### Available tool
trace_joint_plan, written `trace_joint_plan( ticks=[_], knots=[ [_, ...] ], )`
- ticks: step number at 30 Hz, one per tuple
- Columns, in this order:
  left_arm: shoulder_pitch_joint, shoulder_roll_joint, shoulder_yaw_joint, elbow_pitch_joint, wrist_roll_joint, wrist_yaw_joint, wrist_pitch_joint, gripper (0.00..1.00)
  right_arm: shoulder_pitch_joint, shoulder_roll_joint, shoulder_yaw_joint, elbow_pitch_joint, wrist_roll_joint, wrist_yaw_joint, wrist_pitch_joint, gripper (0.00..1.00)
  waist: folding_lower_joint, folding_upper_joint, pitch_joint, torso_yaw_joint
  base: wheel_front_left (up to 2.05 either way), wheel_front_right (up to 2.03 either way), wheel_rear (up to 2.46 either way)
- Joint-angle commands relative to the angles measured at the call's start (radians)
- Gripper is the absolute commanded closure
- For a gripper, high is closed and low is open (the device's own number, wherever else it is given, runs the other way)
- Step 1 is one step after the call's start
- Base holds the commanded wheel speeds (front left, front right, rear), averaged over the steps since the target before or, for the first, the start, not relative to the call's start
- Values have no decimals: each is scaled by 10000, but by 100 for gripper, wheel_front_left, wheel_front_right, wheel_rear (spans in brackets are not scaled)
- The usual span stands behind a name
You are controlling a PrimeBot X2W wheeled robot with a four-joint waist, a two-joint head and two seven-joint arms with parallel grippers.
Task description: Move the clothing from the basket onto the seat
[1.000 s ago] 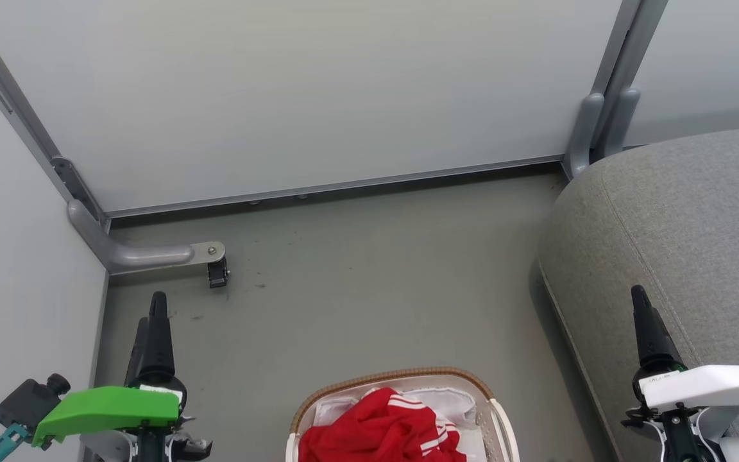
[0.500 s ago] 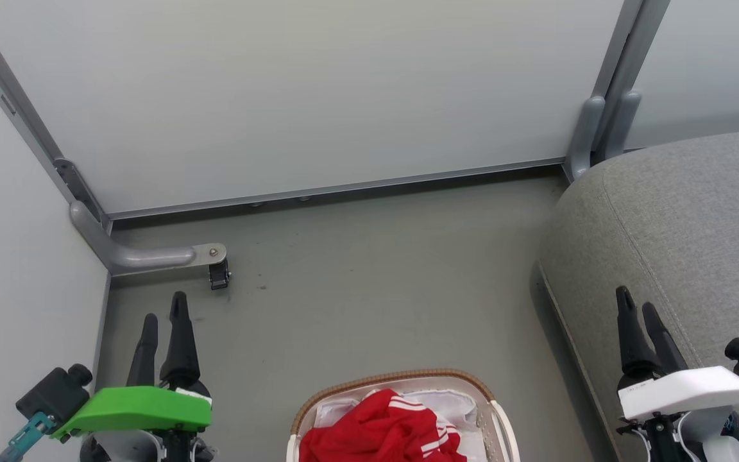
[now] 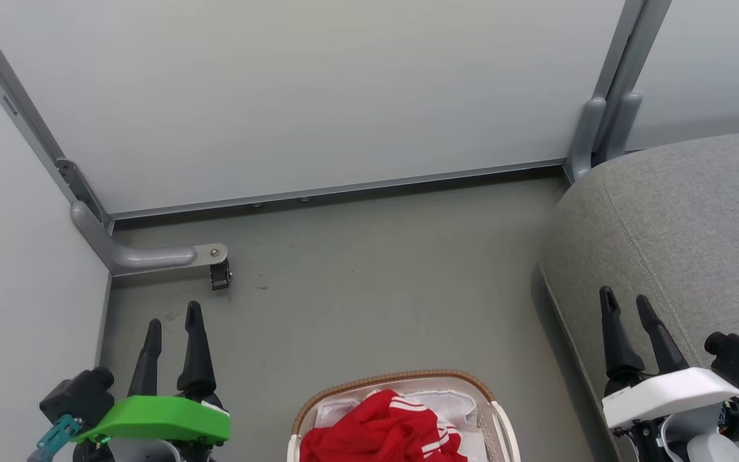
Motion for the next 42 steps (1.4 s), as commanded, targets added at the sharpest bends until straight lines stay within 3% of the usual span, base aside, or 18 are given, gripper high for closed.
trace_joint_plan(
  ticks=[1,18,42],
  knots=[
    [64,71,-28,-27,339,55,-97,0,91,-64,42,-73,-265,4,-123,0,0,0,1,5,0,0,0],
    [247,84,-244,378,1803,150,-490,0,153,-81,350,167,-2242,4,-512,0,0,0,-13,29,0,0,0],
    [344,96,-419,1030,3206,287,-959,0,216,-105,520,337,-4035,5,-989,0,-1,0,-36,91,0,0,0]
  ],
)
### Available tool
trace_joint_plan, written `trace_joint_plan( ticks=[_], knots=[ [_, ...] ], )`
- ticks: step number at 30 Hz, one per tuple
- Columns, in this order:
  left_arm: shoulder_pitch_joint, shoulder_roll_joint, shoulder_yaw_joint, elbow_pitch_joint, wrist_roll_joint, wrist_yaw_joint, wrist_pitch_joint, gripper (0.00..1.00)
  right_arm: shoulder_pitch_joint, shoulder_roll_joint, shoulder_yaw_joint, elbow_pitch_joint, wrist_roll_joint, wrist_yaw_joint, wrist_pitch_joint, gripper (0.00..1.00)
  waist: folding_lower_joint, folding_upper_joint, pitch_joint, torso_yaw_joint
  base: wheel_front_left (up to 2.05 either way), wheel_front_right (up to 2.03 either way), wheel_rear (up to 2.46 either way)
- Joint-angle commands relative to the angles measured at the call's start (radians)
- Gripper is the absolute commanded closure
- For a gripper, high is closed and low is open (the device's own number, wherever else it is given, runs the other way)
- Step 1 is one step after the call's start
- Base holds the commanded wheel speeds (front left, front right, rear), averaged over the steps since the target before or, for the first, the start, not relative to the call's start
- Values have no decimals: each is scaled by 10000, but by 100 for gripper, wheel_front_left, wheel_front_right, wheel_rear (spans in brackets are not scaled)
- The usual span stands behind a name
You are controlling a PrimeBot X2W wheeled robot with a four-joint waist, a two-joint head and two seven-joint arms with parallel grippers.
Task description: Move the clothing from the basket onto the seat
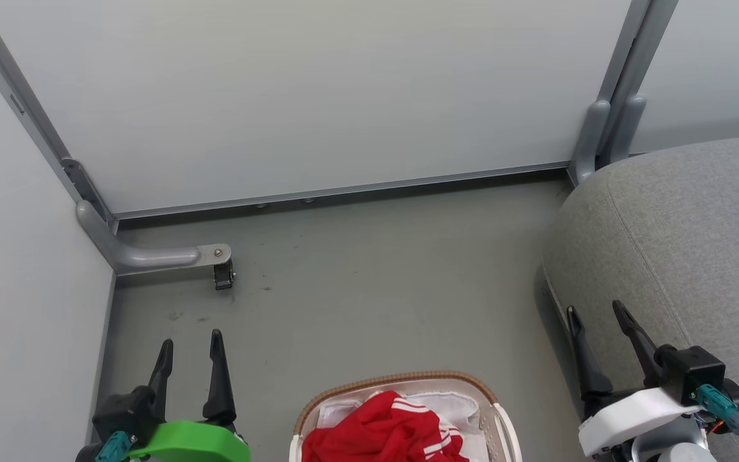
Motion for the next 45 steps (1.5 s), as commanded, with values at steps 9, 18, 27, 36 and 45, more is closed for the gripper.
trace_joint_plan(
  ticks=[9,18,27,36,45],
  knots=[
    [121,68,-101,163,622,88,-215,0,130,-69,31,-7,-762,2,-233,0,0,0,2,22,0,0,0],
    [77,70,-122,296,607,64,-212,0,103,-68,20,23,-764,2,-252,0,0,0,17,23,0,0,0],
    [61,70,-148,360,562,53,-212,0,86,-68,16,32,-740,2,-252,0,0,0,32,19,0,0,0],
    [9,70,-189,394,551,17,-212,0,59,-68,-11,-2,-767,2,-252,0,0,0,83,5,0,0,0],
    [-285,67,-447,446,605,-6,-212,0,-151,-67,-1,-129,-880,2,-252,0,0,0,413,-89,0,0,0]
  ],
)
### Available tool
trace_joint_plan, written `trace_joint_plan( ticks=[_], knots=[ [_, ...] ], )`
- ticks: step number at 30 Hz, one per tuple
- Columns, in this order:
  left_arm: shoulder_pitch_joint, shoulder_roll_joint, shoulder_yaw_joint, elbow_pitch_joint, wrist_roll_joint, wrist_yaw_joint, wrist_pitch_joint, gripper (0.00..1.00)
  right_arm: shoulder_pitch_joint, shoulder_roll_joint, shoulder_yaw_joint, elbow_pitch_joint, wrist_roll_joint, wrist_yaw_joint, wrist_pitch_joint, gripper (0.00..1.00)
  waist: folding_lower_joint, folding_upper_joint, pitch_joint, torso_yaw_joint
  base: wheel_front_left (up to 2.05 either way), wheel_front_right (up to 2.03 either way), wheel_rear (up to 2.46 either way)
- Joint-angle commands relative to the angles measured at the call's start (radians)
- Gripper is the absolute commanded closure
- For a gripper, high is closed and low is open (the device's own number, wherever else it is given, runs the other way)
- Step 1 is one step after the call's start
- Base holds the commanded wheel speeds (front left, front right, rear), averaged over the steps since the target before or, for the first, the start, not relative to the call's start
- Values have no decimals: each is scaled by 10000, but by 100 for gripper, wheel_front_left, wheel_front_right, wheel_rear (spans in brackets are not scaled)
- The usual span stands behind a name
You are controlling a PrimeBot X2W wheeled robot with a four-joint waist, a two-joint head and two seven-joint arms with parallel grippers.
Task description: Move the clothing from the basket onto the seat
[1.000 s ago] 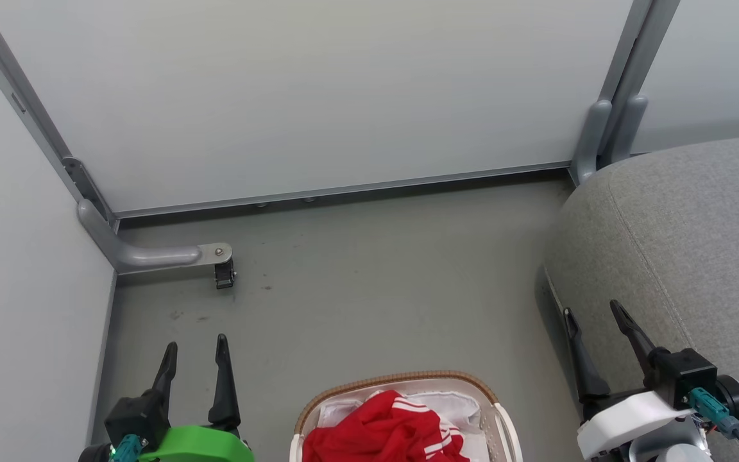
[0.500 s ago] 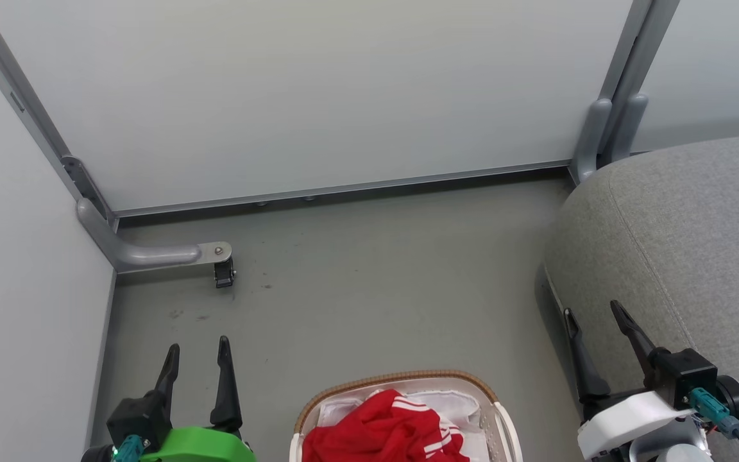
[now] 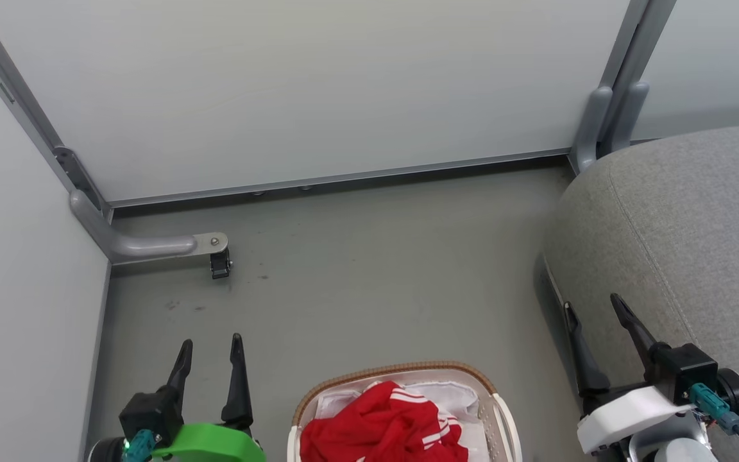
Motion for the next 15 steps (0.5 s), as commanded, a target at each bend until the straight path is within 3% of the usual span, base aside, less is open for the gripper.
trace_joint_plan(
  ticks=[1,8,15],
  knots=[
    [-281,58,-67,2,1,-19,-7,0,-196,-57,-8,-93,-73,1,-53,0,-1,0,276,-93,0,0,0],
    [-1406,56,-720,151,132,-212,-7,0,-1050,-57,-197,-456,-326,-1,-51,0,-1,0,1887,-399,0,0,0],
    [-3025,58,-2192,1126,540,-540,-5,0,-2243,-51,-577,-658,-306,-1,-51,0,-1,0,3910,-756,0,0,0]
  ],
)
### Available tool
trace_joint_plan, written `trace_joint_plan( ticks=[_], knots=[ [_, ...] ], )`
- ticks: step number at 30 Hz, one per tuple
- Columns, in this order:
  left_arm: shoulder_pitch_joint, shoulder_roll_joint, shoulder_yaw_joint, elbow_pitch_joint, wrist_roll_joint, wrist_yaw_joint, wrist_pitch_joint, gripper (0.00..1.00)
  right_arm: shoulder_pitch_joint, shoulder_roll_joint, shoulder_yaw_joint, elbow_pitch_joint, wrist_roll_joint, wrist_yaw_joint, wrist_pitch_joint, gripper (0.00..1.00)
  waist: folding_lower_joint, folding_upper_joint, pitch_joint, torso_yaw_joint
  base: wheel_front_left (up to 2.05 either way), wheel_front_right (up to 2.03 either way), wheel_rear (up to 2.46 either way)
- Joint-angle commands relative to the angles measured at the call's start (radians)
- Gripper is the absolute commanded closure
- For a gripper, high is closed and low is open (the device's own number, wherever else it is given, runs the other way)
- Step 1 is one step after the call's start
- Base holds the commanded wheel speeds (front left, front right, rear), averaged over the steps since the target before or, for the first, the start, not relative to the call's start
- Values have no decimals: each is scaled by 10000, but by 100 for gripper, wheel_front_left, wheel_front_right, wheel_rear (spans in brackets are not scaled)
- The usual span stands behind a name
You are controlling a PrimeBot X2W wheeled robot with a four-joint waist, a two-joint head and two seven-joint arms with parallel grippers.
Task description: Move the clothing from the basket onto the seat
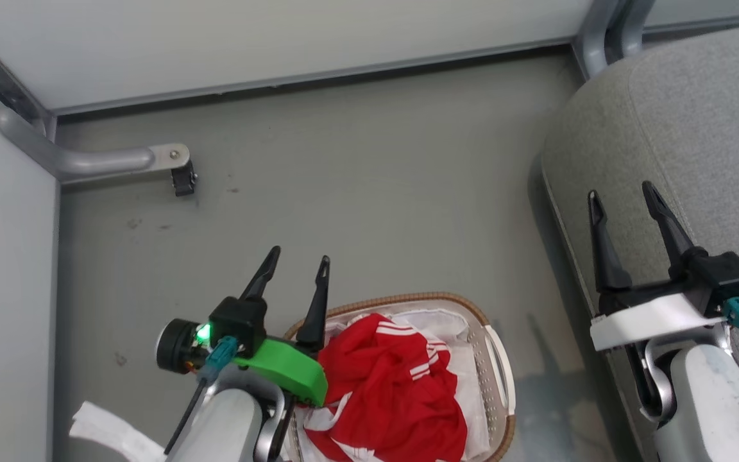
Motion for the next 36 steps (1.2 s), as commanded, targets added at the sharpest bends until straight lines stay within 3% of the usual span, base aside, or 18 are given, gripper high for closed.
trace_joint_plan(
  ticks=[1,11,23,36],
  knots=[
    [-487,56,-266,247,105,-110,-4,0,-352,-42,-58,-78,26,-3,-49,0,-1,-1,1812,-482,0,0,0],
    [-2516,64,-2645,2584,90,-561,-5,0,-1468,-37,-129,-366,204,-3,-49,0,-1,-1,3886,-1114,0,0,0],
    [-3804,61,-4973,5063,-687,-769,47,0,-2108,-37,-91,-490,463,-4,-49,0,-1,-1,5206,-1439,0,0,0],
    [-4469,58,-5859,6170,-1886,-571,84,0,-2450,-39,18,-544,655,-5,-49,0,-1,-1,5955,-1636,0,0,0]
  ],
)
